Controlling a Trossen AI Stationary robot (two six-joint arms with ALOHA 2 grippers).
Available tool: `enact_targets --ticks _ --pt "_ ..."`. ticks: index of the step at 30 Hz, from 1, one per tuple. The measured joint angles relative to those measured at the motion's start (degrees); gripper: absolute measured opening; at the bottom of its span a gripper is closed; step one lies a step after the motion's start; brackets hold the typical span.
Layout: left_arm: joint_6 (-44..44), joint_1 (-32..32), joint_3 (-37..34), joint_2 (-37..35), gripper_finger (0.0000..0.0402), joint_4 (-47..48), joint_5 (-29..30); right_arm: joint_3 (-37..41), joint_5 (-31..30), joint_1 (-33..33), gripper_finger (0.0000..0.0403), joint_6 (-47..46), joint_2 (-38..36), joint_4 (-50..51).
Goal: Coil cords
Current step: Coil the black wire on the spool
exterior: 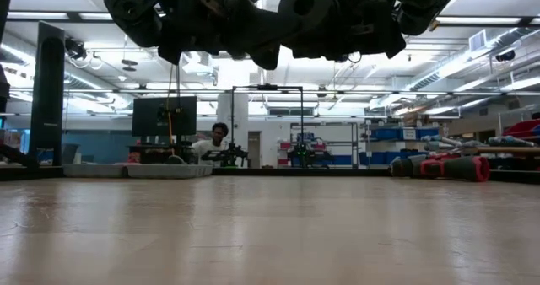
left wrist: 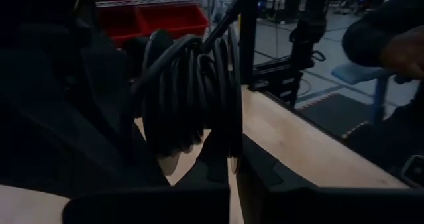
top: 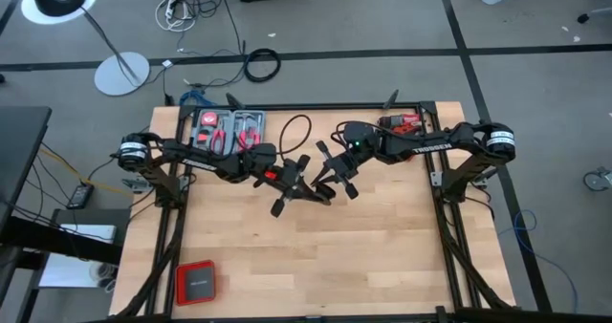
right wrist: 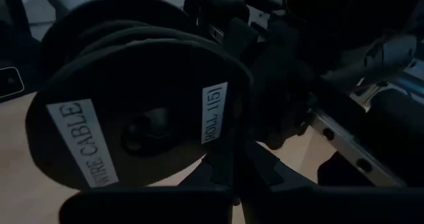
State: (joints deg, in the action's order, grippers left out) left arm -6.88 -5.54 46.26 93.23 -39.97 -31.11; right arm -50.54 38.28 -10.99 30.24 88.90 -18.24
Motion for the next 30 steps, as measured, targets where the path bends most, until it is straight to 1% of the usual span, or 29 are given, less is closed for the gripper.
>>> enact_targets --ticks 4,14,20,26,27,28,30 --pt "-1.5 0.1 0.0 0.0 0.0008 -0.4 2.6 0.0 -0.5 0.4 0.0004 -0.6 0.0 0.4" --pt "-5.2 0.7 -0.1 0.0 0.0008 -0.6 9.8 0.0 -0.5 0.2 0.0005 -7.2 0.0 3.1" --pt "-7.5 1.4 -0.1 0.1 0.0008 -0.5 13.9 -0.1 -0.4 0.0 0.0006 -9.5 0.0 7.8" --pt "-8.3 1.7 -0.1 0.1 0.0008 -1.1 17.5 0.0 4.4 -1.3 0.0007 -11.1 0.0 12.7" --pt "-8.5 1.6 0.0 0.0 0.0008 -1.2 19.1 0.3 6.5 -1.5 0.0007 -11.4 0.1 13.9" --pt "-8.6 1.4 0.0 -0.1 0.0008 -0.6 19.0 0.4 7.5 -1.6 0.0007 -11.7 0.1 14.3" --pt "-9.4 1.6 0.1 -0.1 0.0008 -0.2 21.3 0.3 9.4 -2.5 0.0010 -12.7 0.1 14.7"
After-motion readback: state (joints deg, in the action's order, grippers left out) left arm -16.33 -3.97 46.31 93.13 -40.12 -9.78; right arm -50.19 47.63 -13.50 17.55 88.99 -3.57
